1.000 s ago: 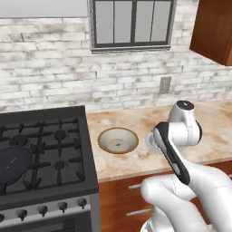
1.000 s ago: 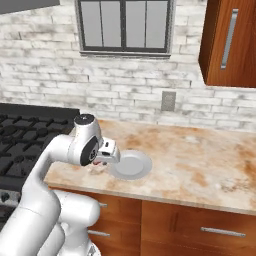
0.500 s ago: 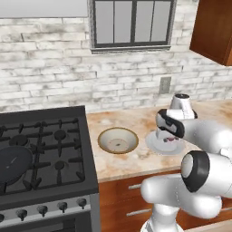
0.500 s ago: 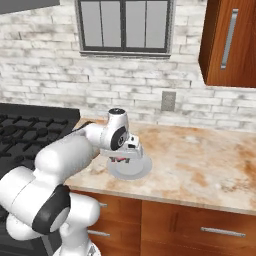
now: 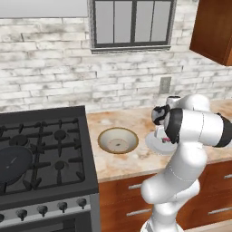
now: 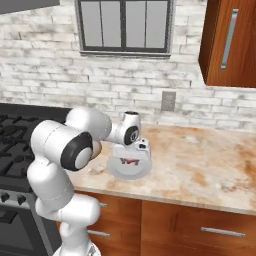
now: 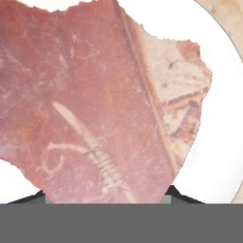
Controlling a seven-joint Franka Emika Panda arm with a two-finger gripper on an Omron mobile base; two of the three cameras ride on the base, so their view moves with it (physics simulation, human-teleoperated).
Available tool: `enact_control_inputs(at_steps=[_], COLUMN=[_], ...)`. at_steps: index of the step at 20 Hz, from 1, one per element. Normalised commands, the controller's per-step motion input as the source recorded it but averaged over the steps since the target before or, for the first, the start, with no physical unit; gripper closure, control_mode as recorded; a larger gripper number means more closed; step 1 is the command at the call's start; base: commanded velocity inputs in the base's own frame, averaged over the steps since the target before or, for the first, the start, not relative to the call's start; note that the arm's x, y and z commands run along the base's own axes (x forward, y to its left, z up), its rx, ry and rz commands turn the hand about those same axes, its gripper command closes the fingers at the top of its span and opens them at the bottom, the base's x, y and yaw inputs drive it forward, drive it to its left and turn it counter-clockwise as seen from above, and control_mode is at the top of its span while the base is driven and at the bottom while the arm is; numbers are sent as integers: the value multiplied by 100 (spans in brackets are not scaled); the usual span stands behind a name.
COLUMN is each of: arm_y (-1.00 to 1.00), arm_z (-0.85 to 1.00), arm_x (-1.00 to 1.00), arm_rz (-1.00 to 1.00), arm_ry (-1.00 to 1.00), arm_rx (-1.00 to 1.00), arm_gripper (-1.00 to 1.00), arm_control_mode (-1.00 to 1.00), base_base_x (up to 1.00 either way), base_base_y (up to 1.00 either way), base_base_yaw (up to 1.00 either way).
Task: Place one of the steaks on the plate and the other in the bowl. Then place the bowl in the fridge.
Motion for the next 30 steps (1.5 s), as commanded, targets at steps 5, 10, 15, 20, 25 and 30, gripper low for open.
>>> enact_control_inputs(at_steps=[5,10,15,20,25,30], arm_y=[0,0,0,0,17,64], arm_z=[-42,-13,0,7,82,83], arm_x=[0,2,0,-23,-46,-55], arm_rz=[4,1,0,0,0,-6], arm_ry=[0,0,0,0,0,1], arm_rx=[0,0,0,0,0,1], arm_gripper=[100,-100,-100,-100,-100,-100], arm_control_mode=[-100,-100,-100,-100,-100,-100], base_base_x=[0,0,0,0,0,0], base_base_y=[0,0,0,0,0,0], base_base_yaw=[0,0,0,0,0,0])
